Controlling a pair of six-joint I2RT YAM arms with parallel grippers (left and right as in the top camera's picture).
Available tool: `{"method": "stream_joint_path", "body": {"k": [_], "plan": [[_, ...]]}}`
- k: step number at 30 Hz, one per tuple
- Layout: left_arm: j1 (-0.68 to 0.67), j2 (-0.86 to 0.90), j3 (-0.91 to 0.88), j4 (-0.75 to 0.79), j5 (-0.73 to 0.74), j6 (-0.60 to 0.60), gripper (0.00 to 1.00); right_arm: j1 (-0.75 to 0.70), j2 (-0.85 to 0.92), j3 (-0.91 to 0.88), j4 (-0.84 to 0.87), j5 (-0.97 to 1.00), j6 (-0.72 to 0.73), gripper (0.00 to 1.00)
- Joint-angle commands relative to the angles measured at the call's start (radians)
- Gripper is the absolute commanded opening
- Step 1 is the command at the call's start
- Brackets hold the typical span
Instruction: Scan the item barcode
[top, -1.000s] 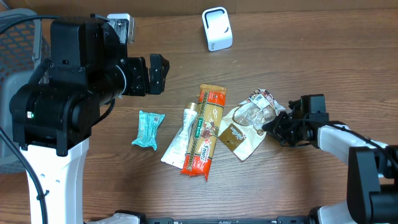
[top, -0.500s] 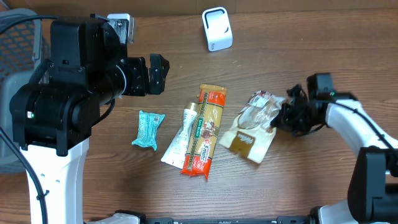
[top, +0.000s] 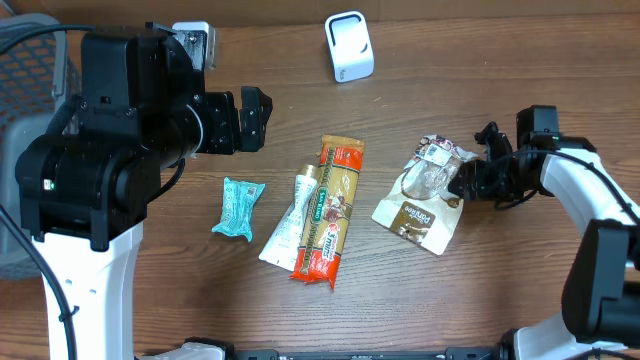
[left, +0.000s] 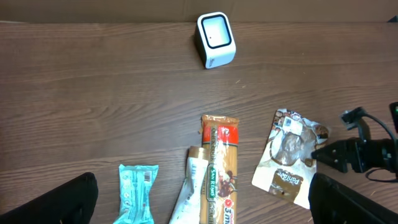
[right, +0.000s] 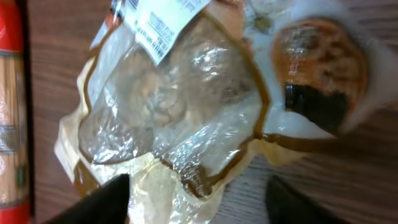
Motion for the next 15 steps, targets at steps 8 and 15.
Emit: {"method": "stream_joint_path", "body": {"k": [8, 15], "plan": [[-0.001, 0.002, 0.006, 0.004, 0.006, 0.022, 1.00, -0.006, 0.060, -0.051, -0.022, -0.202, 0.055, 0.99], [-0.001, 0.002, 0.006, 0.004, 0.007, 0.022, 1.00, -0.023, 0.060, -0.206, 0.128, -0.338, 0.066, 0.99]]}}
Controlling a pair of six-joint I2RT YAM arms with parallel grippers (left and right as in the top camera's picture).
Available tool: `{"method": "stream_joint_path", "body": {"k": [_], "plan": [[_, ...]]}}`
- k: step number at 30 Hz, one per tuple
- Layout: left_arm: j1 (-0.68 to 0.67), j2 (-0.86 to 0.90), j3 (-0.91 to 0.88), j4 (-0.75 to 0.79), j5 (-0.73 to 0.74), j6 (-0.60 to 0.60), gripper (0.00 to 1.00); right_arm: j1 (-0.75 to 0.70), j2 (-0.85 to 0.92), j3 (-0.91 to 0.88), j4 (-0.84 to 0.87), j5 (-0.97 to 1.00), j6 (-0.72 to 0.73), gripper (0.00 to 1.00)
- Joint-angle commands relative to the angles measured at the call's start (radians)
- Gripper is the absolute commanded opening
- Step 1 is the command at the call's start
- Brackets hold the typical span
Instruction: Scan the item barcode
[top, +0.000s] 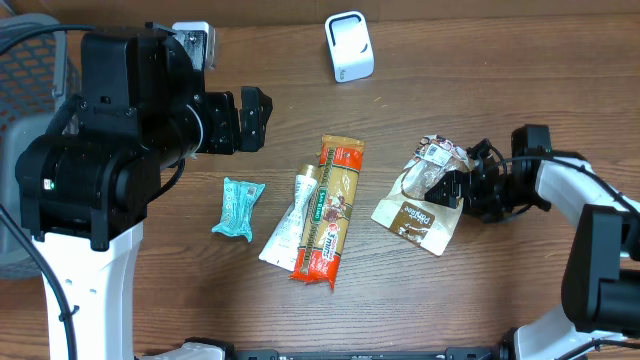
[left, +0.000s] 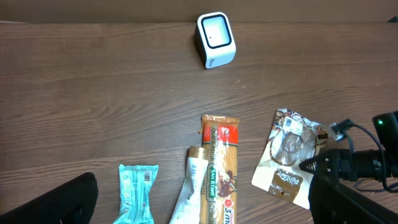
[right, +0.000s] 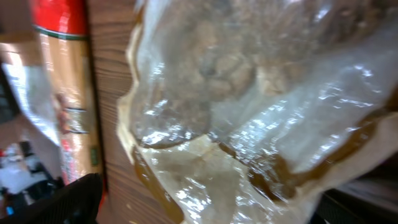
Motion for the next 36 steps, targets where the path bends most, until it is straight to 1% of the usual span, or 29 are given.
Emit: {"method": "stream_joint_path", "body": {"k": [1, 4, 7, 11, 14, 17, 21, 23, 25, 27, 28, 29, 30, 31, 33, 36], "plan": [[-0.001, 0.002, 0.006, 0.004, 0.007, 0.023, 1.00, -0.002, 0.017, -0.116, 0.095, -0.069, 0.036, 0.99], [-0.001, 0.002, 0.006, 0.004, 0.007, 0.023, 1.00, 0.000, 0.017, -0.210, 0.264, -0.071, 0.137, 0.98], [-0.001, 0.002, 0.006, 0.004, 0.007, 0.022, 1.00, 0.000, 0.017, -0.275, 0.404, -0.069, 0.226, 0.95], [-0.001, 0.002, 0.006, 0.004, 0.007, 0.023, 0.99, 0.009, 0.017, -0.334, 0.546, -0.040, 0.319, 0.83], [-0.001, 0.002, 0.006, 0.004, 0.007, 0.023, 1.00, 0.033, 0.017, -0.350, 0.600, -0.035, 0.347, 0.78], [-0.001, 0.002, 0.006, 0.004, 0.006, 0.023, 1.00, 0.085, 0.017, -0.350, 0.639, -0.018, 0.365, 0.75], [-0.001, 0.003, 0.006, 0.004, 0.007, 0.022, 0.99, 0.164, 0.017, -0.346, 0.656, 0.078, 0.390, 0.74], [-0.001, 0.003, 0.006, 0.004, 0.006, 0.022, 1.00, 0.190, 0.017, -0.344, 0.658, 0.115, 0.391, 0.70], [-0.001, 0.002, 0.006, 0.004, 0.007, 0.022, 1.00, 0.208, 0.017, -0.344, 0.666, 0.140, 0.393, 0.61], [-0.001, 0.002, 0.006, 0.004, 0.007, 0.022, 1.00, 0.211, 0.017, -0.344, 0.672, 0.146, 0.393, 0.41], [-0.001, 0.003, 0.006, 0.004, 0.007, 0.023, 1.00, 0.211, 0.017, -0.341, 0.670, 0.143, 0.393, 0.27], [-0.001, 0.003, 0.006, 0.004, 0.006, 0.022, 0.99, 0.211, 0.017, -0.338, 0.666, 0.138, 0.393, 0.19], [-0.001, 0.002, 0.006, 0.004, 0.007, 0.023, 1.00, 0.209, 0.017, -0.333, 0.661, 0.135, 0.393, 0.13], [-0.001, 0.003, 0.006, 0.004, 0.007, 0.023, 1.00, 0.208, 0.016, -0.328, 0.648, 0.134, 0.393, 0.08], [-0.001, 0.002, 0.006, 0.004, 0.007, 0.022, 1.00, 0.195, 0.014, -0.301, 0.597, 0.123, 0.392, 0.04], [-0.001, 0.003, 0.006, 0.004, 0.007, 0.023, 1.00, 0.167, 0.006, -0.229, 0.458, 0.097, 0.380, 0.04]]}}
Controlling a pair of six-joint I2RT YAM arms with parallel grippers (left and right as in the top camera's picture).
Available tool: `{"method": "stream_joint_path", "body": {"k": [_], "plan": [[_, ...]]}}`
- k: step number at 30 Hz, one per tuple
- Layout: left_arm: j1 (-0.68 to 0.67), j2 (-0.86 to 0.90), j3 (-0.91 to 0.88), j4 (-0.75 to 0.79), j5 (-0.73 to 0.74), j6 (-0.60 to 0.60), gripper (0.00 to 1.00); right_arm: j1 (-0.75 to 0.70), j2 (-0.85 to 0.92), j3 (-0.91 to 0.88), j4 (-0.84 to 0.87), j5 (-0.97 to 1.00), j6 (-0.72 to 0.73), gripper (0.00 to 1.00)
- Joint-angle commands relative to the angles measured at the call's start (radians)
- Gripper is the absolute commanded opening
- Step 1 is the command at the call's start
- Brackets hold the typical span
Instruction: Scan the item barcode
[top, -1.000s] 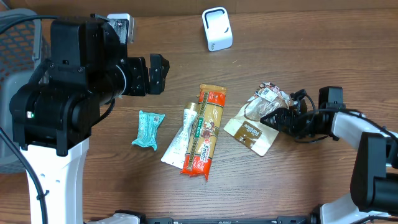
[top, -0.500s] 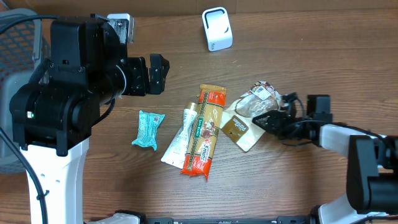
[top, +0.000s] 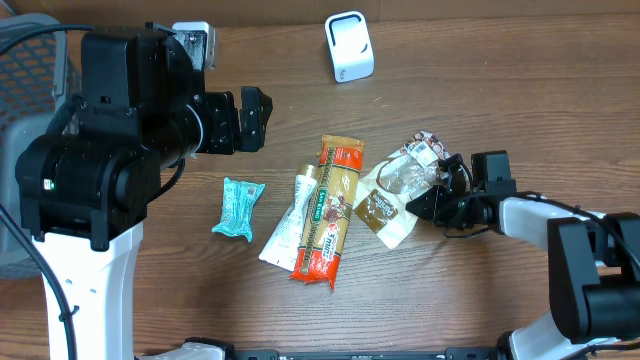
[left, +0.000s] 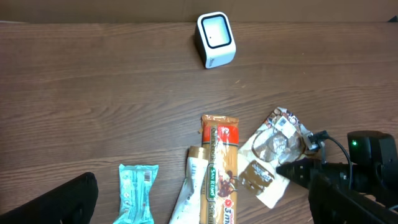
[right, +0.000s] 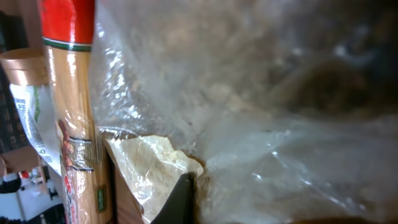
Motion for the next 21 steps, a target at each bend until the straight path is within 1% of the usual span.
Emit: {"method": "stream_joint_path", "body": {"k": [1, 5, 9, 11, 13, 16, 18, 21], "plan": [[-0.001, 0.003, 0.006, 0.004, 0.006, 0.022, 1.00, -0.036, 0.027, 0.063, -0.153, 0.089, -0.024, 0.04], [-0.001, 0.003, 0.006, 0.004, 0.006, 0.022, 1.00, -0.057, -0.016, 0.224, -0.472, 0.082, -0.169, 0.04], [-0.001, 0.003, 0.006, 0.004, 0.007, 0.022, 1.00, -0.046, -0.035, 0.452, -0.848, 0.198, -0.288, 0.04], [-0.001, 0.003, 0.006, 0.004, 0.007, 0.022, 1.00, -0.024, -0.035, 0.550, -0.980, 0.248, -0.345, 0.04], [-0.001, 0.003, 0.006, 0.004, 0.007, 0.022, 0.99, 0.011, -0.035, 0.621, -1.052, 0.317, -0.381, 0.04], [-0.001, 0.003, 0.006, 0.004, 0.006, 0.022, 1.00, 0.072, -0.035, 0.658, -1.077, 0.414, -0.417, 0.04], [-0.001, 0.003, 0.006, 0.004, 0.007, 0.022, 1.00, 0.115, -0.035, 0.659, -1.098, 0.435, -0.476, 0.04], [-0.001, 0.003, 0.006, 0.004, 0.007, 0.022, 1.00, 0.158, -0.035, 0.659, -1.095, 0.435, -0.522, 0.04]]}}
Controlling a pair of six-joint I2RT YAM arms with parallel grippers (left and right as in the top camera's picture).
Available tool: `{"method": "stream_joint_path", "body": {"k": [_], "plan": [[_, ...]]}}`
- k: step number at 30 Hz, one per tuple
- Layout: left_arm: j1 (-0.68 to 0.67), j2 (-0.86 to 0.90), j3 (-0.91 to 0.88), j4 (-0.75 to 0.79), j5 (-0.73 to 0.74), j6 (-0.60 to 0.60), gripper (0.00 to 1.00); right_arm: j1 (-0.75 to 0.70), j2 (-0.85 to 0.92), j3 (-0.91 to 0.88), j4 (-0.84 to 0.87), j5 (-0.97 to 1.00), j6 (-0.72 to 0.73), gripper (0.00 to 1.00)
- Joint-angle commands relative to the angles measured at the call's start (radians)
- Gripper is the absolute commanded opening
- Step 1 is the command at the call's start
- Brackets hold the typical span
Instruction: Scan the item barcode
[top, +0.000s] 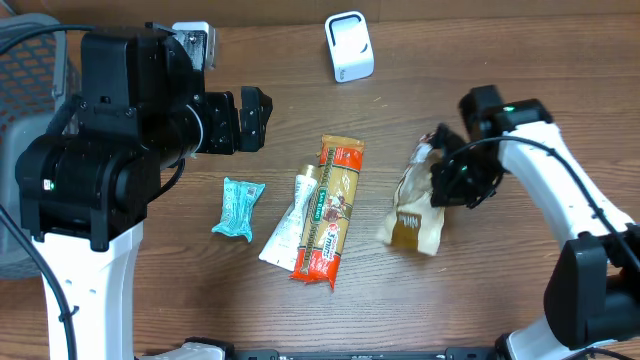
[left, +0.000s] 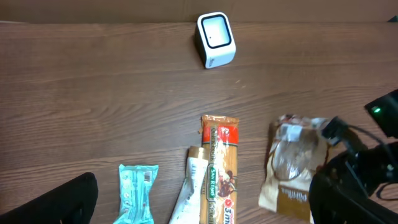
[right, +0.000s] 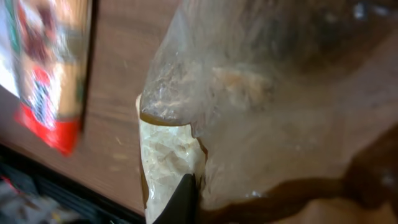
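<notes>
The clear and tan pastry bag (top: 414, 208) hangs lengthwise from my right gripper (top: 447, 185), which is shut on its upper right part. In the right wrist view the bag (right: 249, 93) fills the frame, with one dark finger (right: 185, 200) pressed against it. Whether its lower edge touches the table I cannot tell. The white barcode scanner (top: 349, 46) stands at the back centre, well beyond the bag. My left gripper (top: 255, 118) is raised over the left side and stands open with nothing in it. The left wrist view shows the scanner (left: 216, 39) and the bag (left: 292, 168).
A long pasta package (top: 331, 210), a white tube (top: 293, 218) and a teal bar (top: 238, 207) lie side by side mid-table, left of the bag. A grey basket (top: 20, 60) sits at the far left edge.
My right gripper, which was low beside the pasta package, has risen and shifted right and back. The bag went with it and now hangs upright instead of lying crumpled on the table.
First my right gripper was open at the right edge of the flat-lying bag. Then its jaws were around that edge. Later it was shut on the bag, which sat crumpled close to the pasta package. Now the bag is held up. The left arm stayed still.
</notes>
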Motion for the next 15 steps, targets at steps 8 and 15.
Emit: {"method": "stream_joint_path", "body": {"k": [8, 15], "plan": [[-0.001, 0.003, 0.006, 0.004, 0.007, 0.022, 1.00, 0.089, -0.017, 0.006, 0.130, -0.001, -0.135, 0.04], [-0.001, 0.003, 0.006, 0.004, 0.007, 0.022, 1.00, 0.090, -0.017, -0.080, 0.286, -0.189, -0.034, 0.04]]}}
